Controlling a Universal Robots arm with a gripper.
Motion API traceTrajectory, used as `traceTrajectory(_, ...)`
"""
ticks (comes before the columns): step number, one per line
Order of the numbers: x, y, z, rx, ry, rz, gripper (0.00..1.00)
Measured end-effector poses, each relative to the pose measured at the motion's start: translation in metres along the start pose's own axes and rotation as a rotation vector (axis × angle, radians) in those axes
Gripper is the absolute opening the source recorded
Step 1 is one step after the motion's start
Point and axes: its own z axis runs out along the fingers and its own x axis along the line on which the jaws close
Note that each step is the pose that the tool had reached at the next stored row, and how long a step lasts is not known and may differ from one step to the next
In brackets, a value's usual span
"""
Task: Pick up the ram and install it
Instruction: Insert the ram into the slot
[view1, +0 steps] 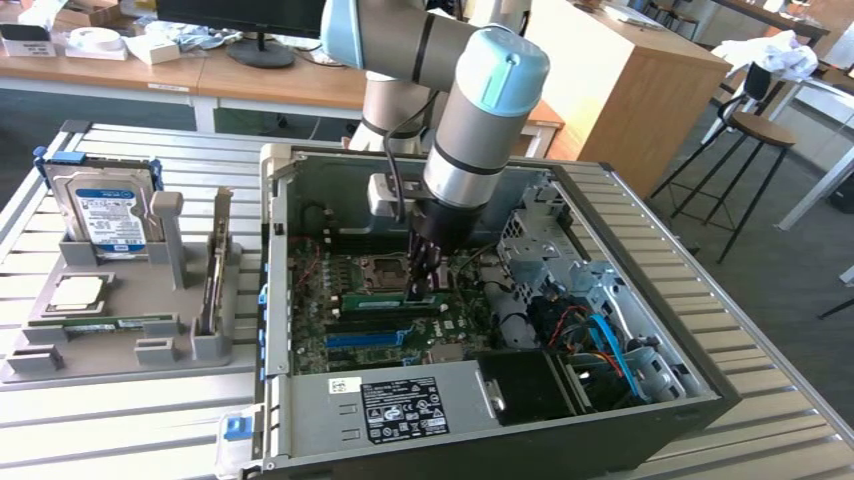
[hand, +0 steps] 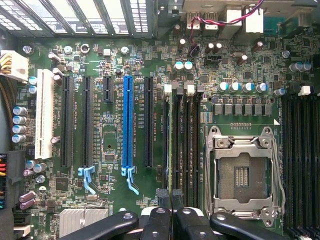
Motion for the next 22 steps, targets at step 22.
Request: traceTrajectory(22,0.0000,-0.0002,0.0027,-0.0001,0.0000,0.000,0.11)
